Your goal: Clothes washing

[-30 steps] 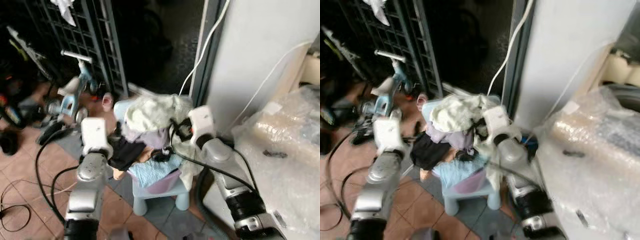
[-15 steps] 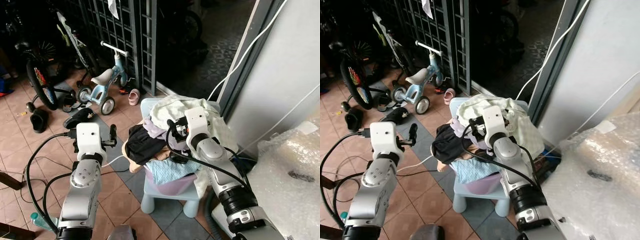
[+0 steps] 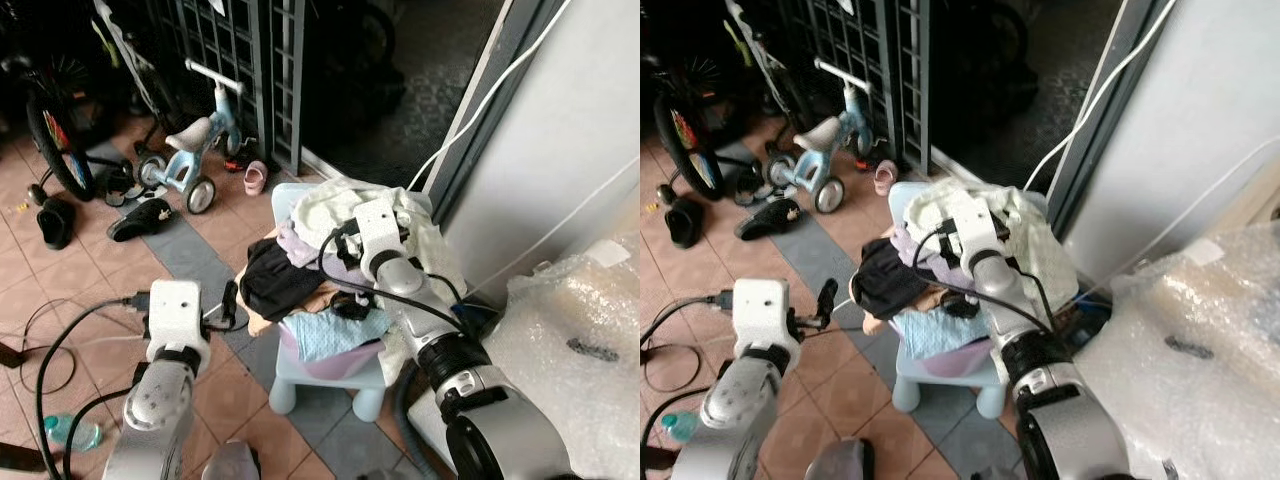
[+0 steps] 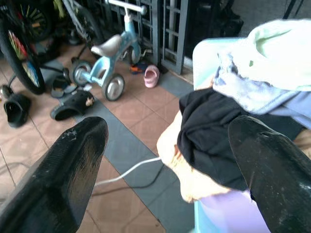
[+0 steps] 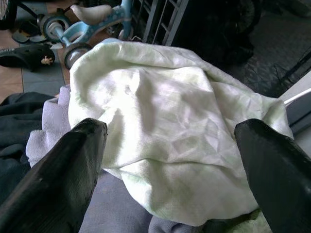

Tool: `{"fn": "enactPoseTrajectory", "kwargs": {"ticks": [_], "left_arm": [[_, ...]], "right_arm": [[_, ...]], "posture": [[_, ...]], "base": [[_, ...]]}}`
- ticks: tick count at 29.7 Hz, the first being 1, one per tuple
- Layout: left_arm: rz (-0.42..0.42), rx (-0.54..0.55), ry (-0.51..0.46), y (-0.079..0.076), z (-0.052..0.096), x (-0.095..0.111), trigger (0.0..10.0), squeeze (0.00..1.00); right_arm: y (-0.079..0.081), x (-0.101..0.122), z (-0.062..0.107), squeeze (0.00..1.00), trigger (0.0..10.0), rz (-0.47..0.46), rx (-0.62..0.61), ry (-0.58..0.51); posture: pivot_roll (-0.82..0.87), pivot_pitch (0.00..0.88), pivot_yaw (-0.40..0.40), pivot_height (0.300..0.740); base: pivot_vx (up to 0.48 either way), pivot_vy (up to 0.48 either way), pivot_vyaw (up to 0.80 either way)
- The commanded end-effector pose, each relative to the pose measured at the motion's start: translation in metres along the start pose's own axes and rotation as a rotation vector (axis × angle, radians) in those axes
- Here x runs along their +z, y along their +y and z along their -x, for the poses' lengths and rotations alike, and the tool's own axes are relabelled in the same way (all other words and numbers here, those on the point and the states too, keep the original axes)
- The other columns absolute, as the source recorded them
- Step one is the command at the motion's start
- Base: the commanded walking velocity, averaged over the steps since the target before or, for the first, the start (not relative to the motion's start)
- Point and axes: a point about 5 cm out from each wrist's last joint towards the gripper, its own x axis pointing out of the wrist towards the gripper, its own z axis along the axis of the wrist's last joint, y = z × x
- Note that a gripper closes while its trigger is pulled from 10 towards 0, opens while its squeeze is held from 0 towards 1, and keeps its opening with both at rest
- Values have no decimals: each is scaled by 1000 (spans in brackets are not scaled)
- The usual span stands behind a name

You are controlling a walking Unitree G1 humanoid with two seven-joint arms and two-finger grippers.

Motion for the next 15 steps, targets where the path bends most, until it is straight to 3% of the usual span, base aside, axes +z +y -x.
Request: {"fn": "enactPoseTrajectory", "kwargs": {"ticks": [1,6,7,9,15], "left_arm": [[-8,-1,-1,0,3,3,10000,0],[-18,15,15,2,9,2,10000,0],[-24,21,25,2,13,2,10000,0],[-29,30,40,3,17,0,10000,0],[-31,39,53,1,16,0,10000,0]], "right_arm": [[0,1,-1,0,10000,14,-2,0],[6,-4,-4,0,10000,16,21,41],[9,-9,-4,0,0,8,28,86],[12,-18,-4,0,0,-10,26,153],[14,-28,-2,0,0,-26,20,204]], "posture": [[182,133,-86,740],[204,157,-101,740],[207,164,-109,740],[208,162,-115,740],[208,146,-127,740]], "base": [[0,0,0],[0,0,0],[0,0,0],[0,0,0],[0,0,0]]}}
